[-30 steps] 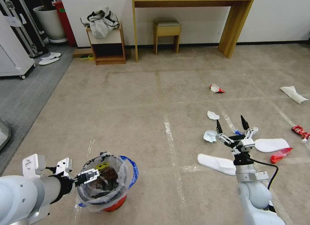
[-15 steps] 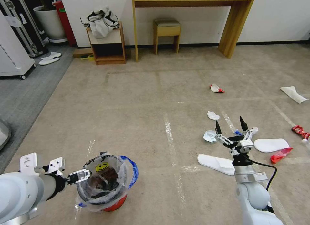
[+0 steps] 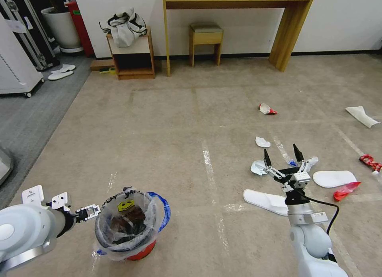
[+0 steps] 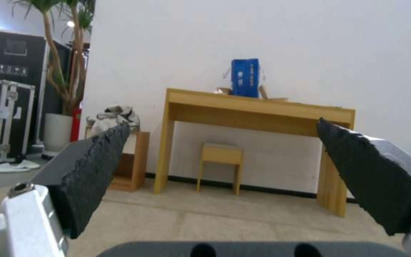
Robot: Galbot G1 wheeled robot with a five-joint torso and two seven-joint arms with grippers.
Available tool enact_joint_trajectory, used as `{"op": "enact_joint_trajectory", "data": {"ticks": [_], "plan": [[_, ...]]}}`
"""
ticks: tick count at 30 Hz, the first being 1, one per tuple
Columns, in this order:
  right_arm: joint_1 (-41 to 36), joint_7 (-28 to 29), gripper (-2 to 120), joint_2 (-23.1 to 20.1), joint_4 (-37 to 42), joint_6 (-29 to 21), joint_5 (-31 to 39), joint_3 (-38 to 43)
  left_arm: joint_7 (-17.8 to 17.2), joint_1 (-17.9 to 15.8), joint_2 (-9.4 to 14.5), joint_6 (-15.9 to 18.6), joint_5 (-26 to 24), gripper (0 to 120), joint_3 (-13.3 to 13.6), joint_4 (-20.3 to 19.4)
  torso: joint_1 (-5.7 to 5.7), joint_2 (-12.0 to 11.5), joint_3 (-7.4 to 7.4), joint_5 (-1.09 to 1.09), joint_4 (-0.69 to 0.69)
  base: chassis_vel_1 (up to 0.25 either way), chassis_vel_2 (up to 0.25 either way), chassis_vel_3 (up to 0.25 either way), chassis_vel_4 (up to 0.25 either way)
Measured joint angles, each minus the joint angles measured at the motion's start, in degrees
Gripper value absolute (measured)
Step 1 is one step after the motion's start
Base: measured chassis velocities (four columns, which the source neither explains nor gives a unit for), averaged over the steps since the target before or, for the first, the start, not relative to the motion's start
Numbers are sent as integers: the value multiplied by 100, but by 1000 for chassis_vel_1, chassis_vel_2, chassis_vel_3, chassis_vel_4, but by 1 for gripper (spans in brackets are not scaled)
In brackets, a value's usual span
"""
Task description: Pick up the trash bin and place the garbage on the floor into it.
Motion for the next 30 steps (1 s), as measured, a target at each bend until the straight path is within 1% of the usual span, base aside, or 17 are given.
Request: {"op": "enact_joint_trajectory", "data": {"ticks": [1, 3, 4, 6, 7, 9, 10, 12, 13, 14, 16, 17, 20, 23, 25, 30], "plan": [[0, 0, 100, 0, 0, 0, 0, 0, 0, 0, 0, 0, 0, 100, 0, 0, 0, 0, 0, 0, 0, 0, 0, 0, 0], [4, -1, 100, -3, 0, 0, 2, -1, 22, -76, -49, 1, 42, 100, 122, 116, 0, 0, 0, 0, 0, 0, 0, 0, 0], [4, -1, 100, -3, 0, 0, 2, -1, 22, -76, -49, 1, 42, 100, 122, 116, 0, 0, 0, 0, 0, 0, 0, 0, 0], [33, -1, 100, -8, -16, -2, 10, -3, 84, -197, -141, 2, 293, 100, 398, 346, 0, 0, 0, 0, 0, 0, 0, 0, 0], [33, -1, 100, -8, -16, -2, 10, -3, 84, -197, -141, 2, 293, 100, 398, 346, 0, 0, 0, 0, 0, 0, 0, 0, 0], [47, -2, 100, -8, -23, -2, 15, -5, 92, -281, -186, 2, 353, 100, 551, 499, 0, 0, 0, 0, 1, 0, 0, 0, 0], [47, -2, 100, -8, -23, -2, 15, -5, 92, -281, -186, 2, 353, 100, 551, 499, 0, 0, 0, 0, 1, 0, 0, 0, 0], [50, -6, 100, -5, -33, -3, 17, -8, 97, -378, -233, 8, 417, 100, 727, 662, 0, 0, 0, 0, 0, 0, 0, 0, 0], [50, -9, 100, -3, -37, -3, 18, -9, 98, -410, -243, 11, 441, 100, 787, 714, 0, 0, 0, 0, 0, 0, 0, 0, 0], [50, -9, 100, -3, -37, -3, 18, -9, 98, -410, -243, 11, 441, 100, 787, 714, 0, 0, 0, 0, 0, 0, 0, 0, 0], [53, -17, 100, 0, -44, -3, 19, -15, 103, -489, -250, 20, 493, 100, 926, 825, 0, 0, 0, 1, 0, 0, 0, 0, 0], [53, -17, 100, 0, -44, -3, 19, -15, 103, -489, -250, 20, 493, 100, 926, 825, 0, 0, 0, 1, 0, 0, 0, 0, 0], [72, -27, 100, 6, -52, -3, 26, -18, 137, -630, -250, 37, 534, 100, 1083, 1003, 0, 0, 0, 1, 0, 0, 0, 0, 0], [77, -27, 100, 7, -52, -3, 32, -17, 164, -685, -251, 45, 562, 100, 1155, 1092, 0, 0, 0, 0, 0, 0, 0, 0, 0], [79, -33, 100, 7, -53, -2, 43, -21, 217, -766, -273, 57, 650, 100, 1270, 1240, 0, 0, 0, 0, 0, 0, 0, 0, 0], [77, -43, 100, 7, -58, 3, 57, -27, 286, -869, -316, 67, 764, 100, 1386, 1435, 0, 0, 0, 0, 0, 0, 0, 0, 0]]}}
